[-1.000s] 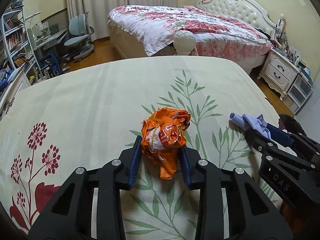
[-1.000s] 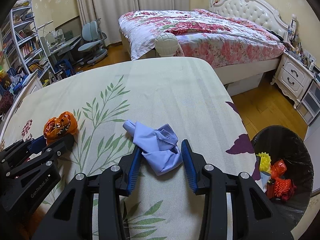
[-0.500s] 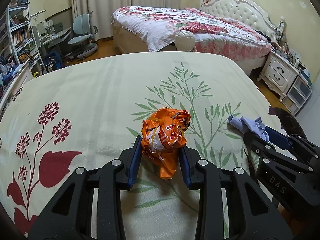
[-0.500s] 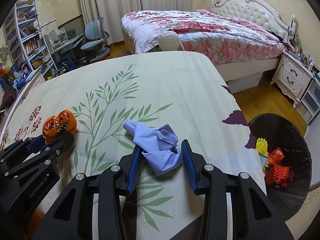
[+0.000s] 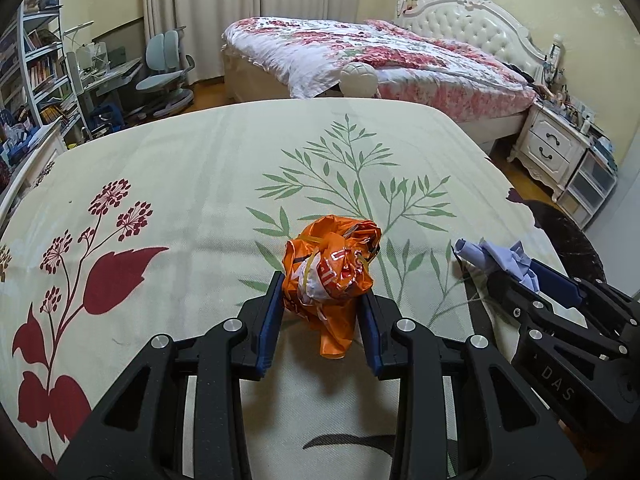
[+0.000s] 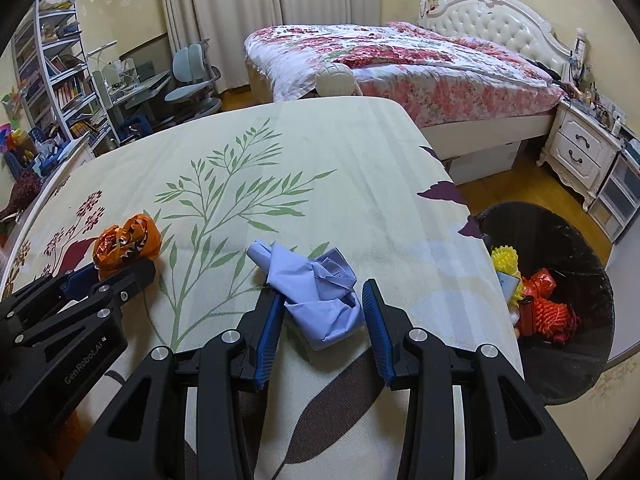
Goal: Collect trash
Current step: 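Carry the wrapper in the left gripper and cloth in the right over the bin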
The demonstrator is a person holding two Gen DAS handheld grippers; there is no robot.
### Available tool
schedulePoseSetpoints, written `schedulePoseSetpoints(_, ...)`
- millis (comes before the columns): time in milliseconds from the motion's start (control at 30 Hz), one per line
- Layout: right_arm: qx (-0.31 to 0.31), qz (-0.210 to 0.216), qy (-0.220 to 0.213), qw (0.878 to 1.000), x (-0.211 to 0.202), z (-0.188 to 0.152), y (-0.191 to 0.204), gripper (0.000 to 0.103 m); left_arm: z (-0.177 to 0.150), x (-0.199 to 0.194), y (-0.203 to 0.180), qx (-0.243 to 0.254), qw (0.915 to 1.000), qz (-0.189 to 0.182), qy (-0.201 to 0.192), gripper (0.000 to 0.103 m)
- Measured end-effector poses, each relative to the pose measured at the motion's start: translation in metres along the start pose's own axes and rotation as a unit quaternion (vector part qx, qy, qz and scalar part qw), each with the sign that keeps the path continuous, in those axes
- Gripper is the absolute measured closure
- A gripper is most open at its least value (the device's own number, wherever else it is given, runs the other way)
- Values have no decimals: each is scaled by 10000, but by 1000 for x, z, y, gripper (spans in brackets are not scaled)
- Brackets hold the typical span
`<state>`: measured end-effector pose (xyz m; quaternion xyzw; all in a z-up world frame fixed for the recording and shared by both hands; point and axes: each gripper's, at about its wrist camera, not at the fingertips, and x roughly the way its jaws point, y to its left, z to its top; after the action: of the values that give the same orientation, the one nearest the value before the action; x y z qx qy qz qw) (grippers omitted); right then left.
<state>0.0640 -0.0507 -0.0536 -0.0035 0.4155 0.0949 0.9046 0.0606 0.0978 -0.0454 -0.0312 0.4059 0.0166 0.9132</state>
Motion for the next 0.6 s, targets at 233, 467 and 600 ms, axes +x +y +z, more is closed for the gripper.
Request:
schedulePoseSetpoints(233, 80, -58, -104, 9999, -16, -10, -11, 63, -7, -12, -16, 45, 9999, -122, -98, 69)
schedulePoseSetpoints(467, 297, -246, -246, 9990, -34, -18, -36, 63, -10, -23, -42, 270, 9989, -308, -238, 69)
schedulePoseSetpoints(600, 401, -436, -349, 9976, -44, -20, -51, 63, -10, -26, -59, 425, 9978, -413, -305, 69)
